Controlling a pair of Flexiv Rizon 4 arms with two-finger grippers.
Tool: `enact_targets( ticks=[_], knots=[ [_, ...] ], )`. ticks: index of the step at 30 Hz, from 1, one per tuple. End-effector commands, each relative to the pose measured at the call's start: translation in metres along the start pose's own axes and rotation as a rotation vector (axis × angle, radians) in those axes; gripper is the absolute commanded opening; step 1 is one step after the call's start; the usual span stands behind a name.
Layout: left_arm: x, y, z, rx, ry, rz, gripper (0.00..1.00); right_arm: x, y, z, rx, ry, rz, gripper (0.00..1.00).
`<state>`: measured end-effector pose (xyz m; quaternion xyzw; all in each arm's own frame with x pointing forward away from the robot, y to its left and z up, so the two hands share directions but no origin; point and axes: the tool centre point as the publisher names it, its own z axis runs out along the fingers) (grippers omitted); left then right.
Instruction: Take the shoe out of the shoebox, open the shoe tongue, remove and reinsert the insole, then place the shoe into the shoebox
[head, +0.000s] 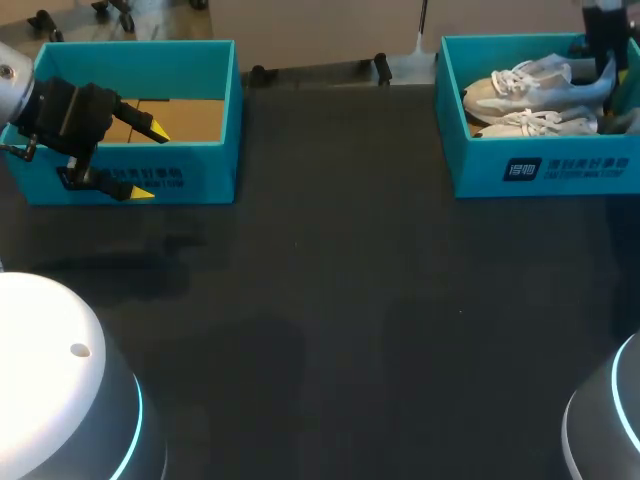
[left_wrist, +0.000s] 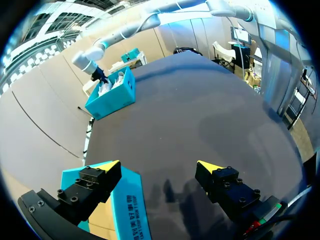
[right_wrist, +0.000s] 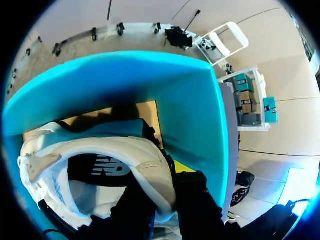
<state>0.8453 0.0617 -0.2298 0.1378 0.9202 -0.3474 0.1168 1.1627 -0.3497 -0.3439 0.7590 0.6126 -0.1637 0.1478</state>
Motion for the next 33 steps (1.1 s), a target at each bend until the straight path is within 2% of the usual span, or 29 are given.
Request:
enact_targets(
  ticks=[1,11,13,17,26,33],
  knots=[
    [0.0,0.0,0.0,-0.003,0.003,0.001,1.0,0.004,0.01,0.007,0.027,-0.003,0.002,0.0],
    [0.0,0.0,0.0,-0.003,0.003,0.001,1.0,0.008,0.011,0.016,0.044,0.013,-0.003,0.0],
    [0.0,0.0,0.0,-0.003,0.003,0.001,1.0,0.008,0.011,0.016,0.044,0.016,-0.004,0.32],
    [0.0,0.0,0.0,-0.003,0.003,0.001,1.0,0.007,0.011,0.016,0.049,0.016,-0.003,0.4],
    [0.0,0.0,0.0,-0.003,0.003,0.001,1.0,0.001,0.011,0.004,0.039,0.005,-0.005,0.42],
    [0.0,0.0,0.0,-0.003,0.003,0.001,1.0,-0.005,0.002,-0.013,0.028,0.0,-0.011,0.45]
  ],
)
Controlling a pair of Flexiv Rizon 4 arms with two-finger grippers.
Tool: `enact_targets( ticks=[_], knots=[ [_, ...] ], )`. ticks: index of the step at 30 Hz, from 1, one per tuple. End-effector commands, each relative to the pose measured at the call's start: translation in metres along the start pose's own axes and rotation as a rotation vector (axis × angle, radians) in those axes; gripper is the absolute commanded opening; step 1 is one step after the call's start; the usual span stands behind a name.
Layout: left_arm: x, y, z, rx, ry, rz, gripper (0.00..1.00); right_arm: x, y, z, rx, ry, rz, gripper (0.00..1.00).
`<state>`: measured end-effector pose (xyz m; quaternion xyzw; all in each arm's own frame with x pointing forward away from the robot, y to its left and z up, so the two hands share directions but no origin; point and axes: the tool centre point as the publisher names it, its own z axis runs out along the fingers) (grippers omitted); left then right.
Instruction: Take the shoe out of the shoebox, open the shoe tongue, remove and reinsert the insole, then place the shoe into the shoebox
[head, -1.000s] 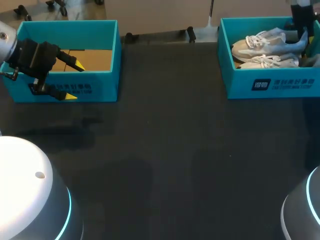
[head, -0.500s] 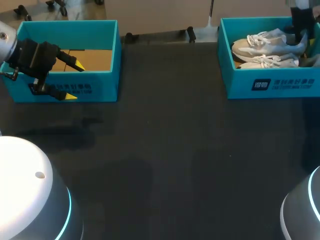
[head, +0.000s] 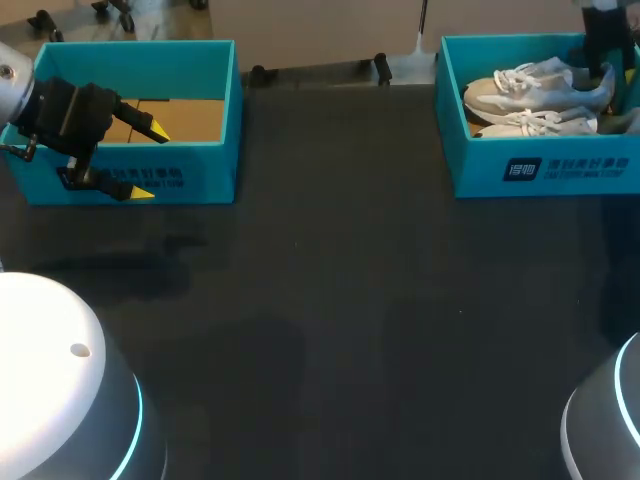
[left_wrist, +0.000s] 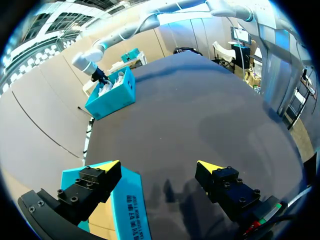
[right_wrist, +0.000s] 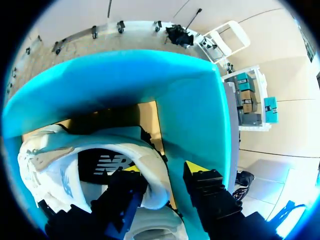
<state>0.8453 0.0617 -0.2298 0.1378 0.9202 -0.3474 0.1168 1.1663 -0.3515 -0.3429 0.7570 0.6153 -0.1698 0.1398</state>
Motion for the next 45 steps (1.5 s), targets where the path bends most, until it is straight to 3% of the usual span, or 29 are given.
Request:
enact_targets(
  ticks=[1,8,13,15,16,17,27,45],
  knots=[
    [0.0,0.0,0.0,-0.003,0.003,0.001,1.0,-0.004,-0.004,-0.015,0.008,-0.001,0.002,0.44],
    [0.0,0.0,0.0,-0.003,0.003,0.001,1.0,-0.006,-0.015,-0.036,-0.018,0.014,0.021,0.47],
    [0.0,0.0,0.0,-0.003,0.003,0.001,1.0,-0.003,-0.013,-0.034,-0.023,0.014,0.027,0.47],
    [0.0,0.0,0.0,-0.003,0.003,0.001,1.0,0.001,-0.009,-0.025,-0.022,0.007,0.021,0.38],
    [0.0,0.0,0.0,-0.003,0.003,0.001,1.0,0.003,-0.007,-0.021,-0.022,0.01,0.021,0.24],
    [0.0,0.0,0.0,-0.003,0.003,0.001,1.0,0.005,-0.006,-0.018,-0.024,0.013,0.009,0.0],
    [0.0,0.0,0.0,-0.003,0.003,0.001,1.0,0.015,-0.005,-0.003,-0.009,0.043,-0.009,0.0],
    [0.0,0.0,0.0,-0.003,0.003,0.001,1.0,0.017,0.005,-0.021,-0.048,0.039,-0.018,0.0]
  ],
)
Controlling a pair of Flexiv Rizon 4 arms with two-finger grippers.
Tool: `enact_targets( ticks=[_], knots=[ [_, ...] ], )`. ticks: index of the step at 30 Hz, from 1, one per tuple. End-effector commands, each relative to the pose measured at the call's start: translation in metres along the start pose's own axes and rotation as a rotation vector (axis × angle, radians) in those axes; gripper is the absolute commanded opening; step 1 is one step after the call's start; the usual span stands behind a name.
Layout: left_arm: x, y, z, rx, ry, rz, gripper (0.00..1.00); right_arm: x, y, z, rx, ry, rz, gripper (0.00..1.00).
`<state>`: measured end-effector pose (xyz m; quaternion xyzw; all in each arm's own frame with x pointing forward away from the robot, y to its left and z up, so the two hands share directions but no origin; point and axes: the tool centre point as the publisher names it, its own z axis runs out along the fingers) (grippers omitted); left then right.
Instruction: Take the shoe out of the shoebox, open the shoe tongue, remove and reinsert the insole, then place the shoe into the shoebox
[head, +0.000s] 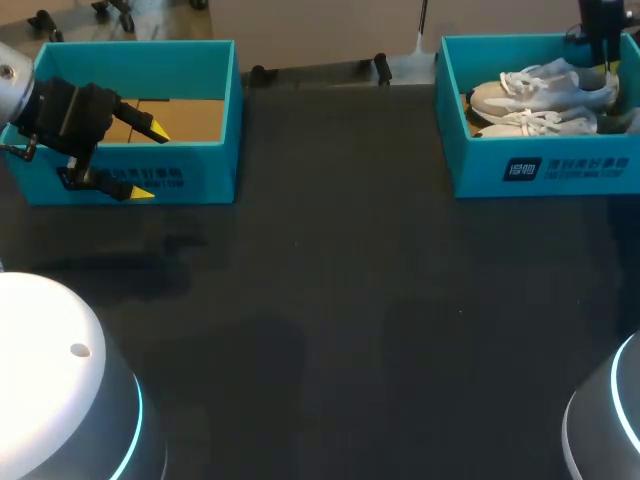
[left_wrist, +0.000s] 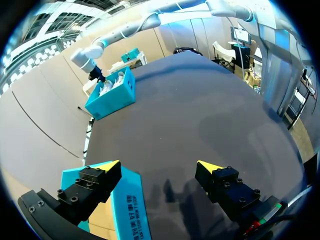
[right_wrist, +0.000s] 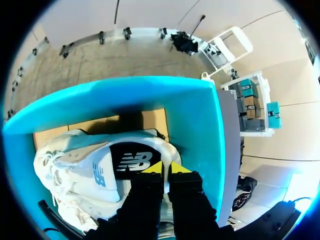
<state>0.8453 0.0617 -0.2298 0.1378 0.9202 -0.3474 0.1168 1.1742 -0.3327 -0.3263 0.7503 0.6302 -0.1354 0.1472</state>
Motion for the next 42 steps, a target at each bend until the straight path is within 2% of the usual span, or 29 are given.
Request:
enact_targets(
  ticks=[1,3,4,5,7,9,10,11,23,29,42],
  knots=[
    [0.0,0.0,0.0,-0.003,0.003,0.001,1.0,0.005,0.0,0.004,0.02,0.003,0.01,0.0],
    [0.0,0.0,0.0,-0.003,0.003,0.001,1.0,0.005,-0.001,0.005,0.02,0.005,0.011,0.0],
    [0.0,0.0,0.0,-0.003,0.003,0.001,1.0,0.004,-0.002,0.004,0.021,0.004,0.013,0.15],
    [0.0,0.0,0.0,-0.003,0.003,0.001,1.0,0.004,-0.002,0.004,0.021,0.004,0.015,0.34],
    [0.0,0.0,0.0,-0.003,0.003,0.001,1.0,0.004,-0.003,0.002,0.021,0.003,0.018,0.49],
    [0.0,0.0,0.0,-0.003,0.003,0.001,1.0,0.005,-0.004,-0.001,0.02,0.0,0.019,0.84],
    [0.0,0.0,0.0,-0.003,0.003,0.001,1.0,0.005,-0.005,-0.002,0.017,0.0,0.019,0.95],
    [0.0,0.0,0.0,-0.003,0.003,0.001,1.0,0.005,-0.005,-0.005,0.015,0.0,0.02,1.0],
    [0.0,0.0,0.0,-0.003,0.003,0.001,1.0,-0.005,-0.017,-0.046,-0.044,0.036,0.037,1.0],
    [0.0,0.0,0.0,-0.003,0.003,0.001,1.0,-0.009,-0.027,-0.066,-0.08,0.079,-0.021,1.0],
    [0.0,0.0,0.0,-0.003,0.003,0.001,1.0,-0.002,-0.074,-0.116,-0.161,0.138,-0.157,1.0]
  ],
)
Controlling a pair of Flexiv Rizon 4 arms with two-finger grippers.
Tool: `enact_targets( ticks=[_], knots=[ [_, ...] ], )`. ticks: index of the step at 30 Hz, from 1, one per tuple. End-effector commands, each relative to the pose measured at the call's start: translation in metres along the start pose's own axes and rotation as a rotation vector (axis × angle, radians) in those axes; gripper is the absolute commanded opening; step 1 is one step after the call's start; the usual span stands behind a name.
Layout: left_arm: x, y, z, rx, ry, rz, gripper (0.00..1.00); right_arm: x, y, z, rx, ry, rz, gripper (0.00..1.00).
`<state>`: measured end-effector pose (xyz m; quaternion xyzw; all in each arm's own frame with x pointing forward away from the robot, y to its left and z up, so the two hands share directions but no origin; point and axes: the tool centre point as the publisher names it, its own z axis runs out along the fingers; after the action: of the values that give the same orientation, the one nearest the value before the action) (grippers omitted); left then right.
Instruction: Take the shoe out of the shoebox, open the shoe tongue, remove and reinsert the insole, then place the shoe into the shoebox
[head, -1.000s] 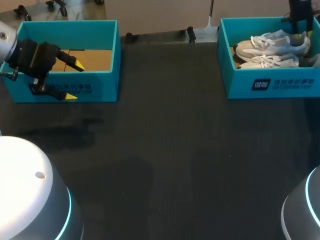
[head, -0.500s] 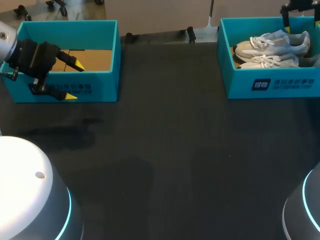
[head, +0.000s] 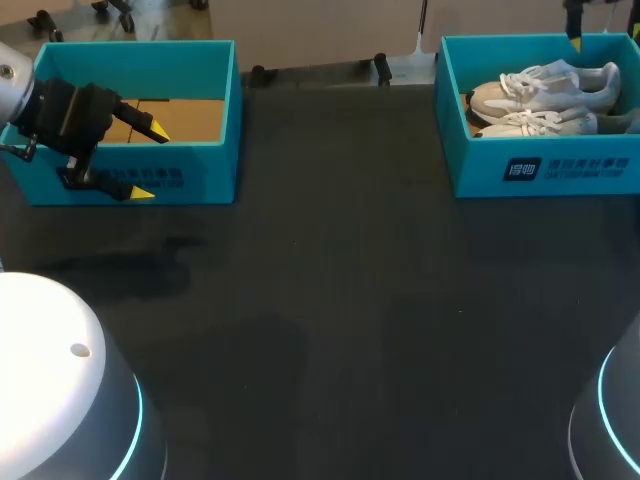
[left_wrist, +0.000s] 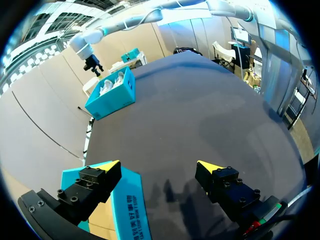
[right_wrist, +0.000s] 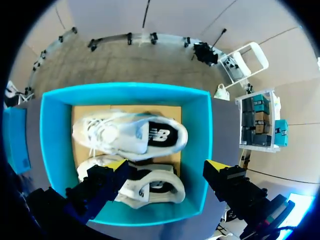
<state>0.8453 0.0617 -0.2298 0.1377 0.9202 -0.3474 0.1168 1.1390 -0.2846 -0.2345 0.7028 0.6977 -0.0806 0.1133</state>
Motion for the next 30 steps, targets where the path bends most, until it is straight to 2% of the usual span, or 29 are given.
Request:
enact_targets(
  ticks=[1,10,24,26,27,30],
  knots=[
    [0.0,0.0,0.0,-0.003,0.003,0.001,1.0,0.006,-0.038,-0.018,-0.114,-0.002,-0.017,1.0],
    [0.0,0.0,0.0,-0.003,0.003,0.001,1.0,0.026,-0.071,-0.044,-0.113,0.054,-0.088,1.0],
    [0.0,0.0,0.0,-0.003,0.003,0.001,1.0,0.026,-0.071,-0.044,-0.113,0.054,-0.088,1.0],
    [-0.004,0.0,0.004,-0.044,0.006,-0.082,1.0,0.026,-0.071,-0.044,-0.113,0.054,-0.088,1.0],
    [-0.006,-0.002,0.003,-0.052,0.028,-0.125,1.0,0.028,-0.072,-0.042,-0.088,0.053,-0.084,1.0],
    [-0.016,-0.006,0.004,-0.166,0.033,-0.285,1.0,0.032,-0.077,-0.043,-0.08,0.062,-0.071,1.0]
  ],
)
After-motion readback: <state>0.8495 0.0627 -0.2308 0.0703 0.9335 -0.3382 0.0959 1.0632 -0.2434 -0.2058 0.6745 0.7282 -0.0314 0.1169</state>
